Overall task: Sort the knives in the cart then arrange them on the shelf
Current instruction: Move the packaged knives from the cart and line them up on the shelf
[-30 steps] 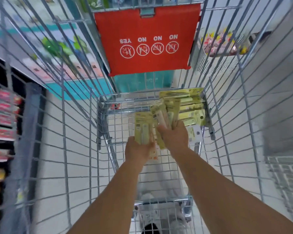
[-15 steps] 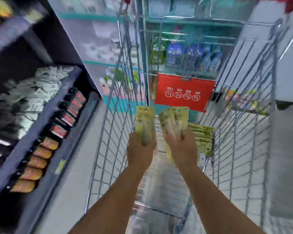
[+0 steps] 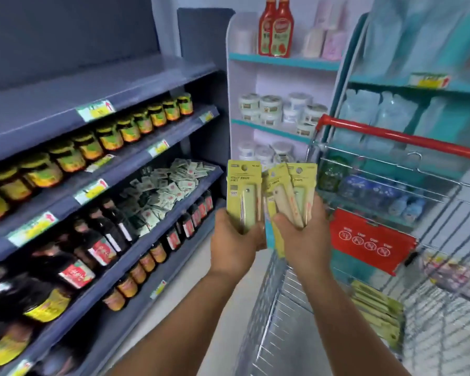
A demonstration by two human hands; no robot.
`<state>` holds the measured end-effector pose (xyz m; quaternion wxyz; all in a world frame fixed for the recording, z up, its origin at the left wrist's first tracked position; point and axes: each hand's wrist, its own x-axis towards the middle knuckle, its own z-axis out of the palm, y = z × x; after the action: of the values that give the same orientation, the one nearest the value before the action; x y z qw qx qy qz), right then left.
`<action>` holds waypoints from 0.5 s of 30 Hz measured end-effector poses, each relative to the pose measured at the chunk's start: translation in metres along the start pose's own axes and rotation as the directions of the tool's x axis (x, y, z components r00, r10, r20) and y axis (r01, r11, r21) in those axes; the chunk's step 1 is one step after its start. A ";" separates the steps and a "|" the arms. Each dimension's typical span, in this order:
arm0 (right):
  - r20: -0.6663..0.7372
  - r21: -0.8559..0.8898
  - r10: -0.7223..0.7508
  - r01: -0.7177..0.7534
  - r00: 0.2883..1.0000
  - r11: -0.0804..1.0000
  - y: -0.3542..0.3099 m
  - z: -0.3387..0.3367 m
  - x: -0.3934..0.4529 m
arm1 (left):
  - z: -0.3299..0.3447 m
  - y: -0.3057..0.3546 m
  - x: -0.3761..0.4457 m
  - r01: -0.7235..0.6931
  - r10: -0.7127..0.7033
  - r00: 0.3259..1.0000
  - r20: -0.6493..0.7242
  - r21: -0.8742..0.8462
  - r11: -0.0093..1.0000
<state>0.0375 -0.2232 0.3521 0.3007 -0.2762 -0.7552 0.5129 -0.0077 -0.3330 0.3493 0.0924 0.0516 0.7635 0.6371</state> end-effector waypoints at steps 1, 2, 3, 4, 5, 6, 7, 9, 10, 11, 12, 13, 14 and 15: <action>0.012 0.002 -0.023 0.023 1.000 1.000 -0.015 0.015 -0.004 | -0.022 0.009 0.002 -0.023 0.023 1.000 -0.009 -0.005 1.000; 0.020 0.000 -0.048 0.048 0.999 0.999 -0.028 0.033 -0.008 | -0.045 0.014 0.006 -0.044 0.044 0.999 -0.025 -0.002 0.999; 0.030 0.000 -0.066 0.066 0.997 0.998 -0.042 0.050 -0.014 | -0.068 0.019 0.012 -0.063 0.063 0.997 -0.048 0.007 0.998; 0.038 0.004 -0.081 0.081 0.996 0.997 -0.055 0.069 -0.019 | -0.093 0.023 0.017 -0.076 0.077 0.994 -0.071 0.021 0.997; 0.048 0.012 -0.095 0.094 0.994 0.995 -0.068 0.089 -0.025 | -0.118 0.028 0.023 -0.088 0.091 0.992 -0.088 0.031 0.996; 0.059 0.022 -0.112 0.111 0.992 0.994 -0.081 0.108 -0.031 | -0.143 0.031 0.029 -0.095 0.098 0.990 -0.104 0.038 0.995; 0.075 0.029 -0.122 0.120 0.990 0.992 -0.093 0.127 -0.037 | -0.169 0.034 0.034 -0.101 0.108 0.987 -0.119 0.059 0.993; 0.095 0.057 -0.151 0.146 0.984 0.988 -0.121 0.165 -0.050 | -0.220 0.040 0.044 -0.124 0.141 0.977 -0.160 0.112 0.986; 0.102 0.080 -0.152 0.144 0.983 0.986 -0.135 0.183 -0.056 | -0.244 0.043 0.050 -0.139 0.160 0.972 -0.174 0.127 0.982; 0.110 0.099 -0.147 0.137 0.983 0.986 -0.144 0.193 -0.061 | -0.259 0.047 0.052 -0.144 0.168 0.969 -0.183 0.133 0.981; 0.119 0.112 -0.157 0.144 0.980 0.983 -0.157 0.209 -0.066 | -0.279 0.050 0.056 -0.150 0.175 0.964 -0.200 0.133 0.980; 0.124 0.121 -0.169 0.154 0.978 0.981 -0.171 0.226 -0.071 | -0.300 0.053 0.061 -0.160 0.187 0.957 -0.221 0.133 0.978; 0.126 0.124 -0.178 0.162 0.976 0.979 -0.183 0.240 -0.075 | -0.319 0.056 0.066 -0.171 0.198 0.951 -0.237 0.130 0.977; 0.128 0.130 -0.191 0.174 0.973 0.976 -0.196 0.254 -0.078 | -0.336 0.060 0.070 -0.183 0.210 0.944 -0.254 0.123 0.975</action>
<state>-0.1186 -0.4974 0.4489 0.3087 -0.1507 -0.7650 0.5448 -0.1478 -0.6316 0.4607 -0.0772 0.0464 0.7903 0.6060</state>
